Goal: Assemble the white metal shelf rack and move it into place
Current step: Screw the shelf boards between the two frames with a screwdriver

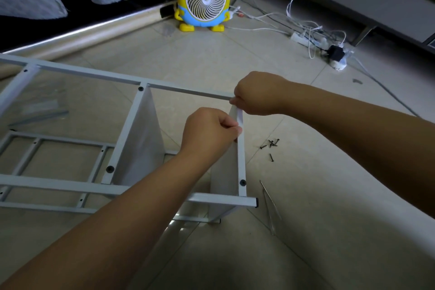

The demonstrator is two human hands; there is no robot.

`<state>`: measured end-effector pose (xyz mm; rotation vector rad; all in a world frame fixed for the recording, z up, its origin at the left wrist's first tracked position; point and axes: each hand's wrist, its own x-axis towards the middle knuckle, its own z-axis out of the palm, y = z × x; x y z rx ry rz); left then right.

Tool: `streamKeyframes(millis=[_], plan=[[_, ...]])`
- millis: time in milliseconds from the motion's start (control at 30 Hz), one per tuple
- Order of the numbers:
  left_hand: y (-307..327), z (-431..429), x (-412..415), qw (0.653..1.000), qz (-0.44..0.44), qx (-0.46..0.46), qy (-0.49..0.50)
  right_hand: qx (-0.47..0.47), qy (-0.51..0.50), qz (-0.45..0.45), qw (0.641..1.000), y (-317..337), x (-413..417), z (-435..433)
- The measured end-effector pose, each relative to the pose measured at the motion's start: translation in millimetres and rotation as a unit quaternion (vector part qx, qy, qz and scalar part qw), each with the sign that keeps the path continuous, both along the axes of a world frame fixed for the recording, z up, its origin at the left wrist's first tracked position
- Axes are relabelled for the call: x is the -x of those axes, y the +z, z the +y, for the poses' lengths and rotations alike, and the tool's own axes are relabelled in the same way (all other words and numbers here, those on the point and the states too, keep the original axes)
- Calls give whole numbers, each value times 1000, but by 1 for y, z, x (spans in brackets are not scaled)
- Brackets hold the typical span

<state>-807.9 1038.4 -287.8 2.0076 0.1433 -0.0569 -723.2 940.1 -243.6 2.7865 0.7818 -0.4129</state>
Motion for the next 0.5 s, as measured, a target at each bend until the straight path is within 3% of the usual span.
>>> streamKeyframes(millis=[367,500], plan=[[-3,-3,1,1000,-4,-11,6,-19,-70,82,994,4,5,1],[-2,-3,1,1000,1,-1,8,-74,-82,109,988,14,5,-12]])
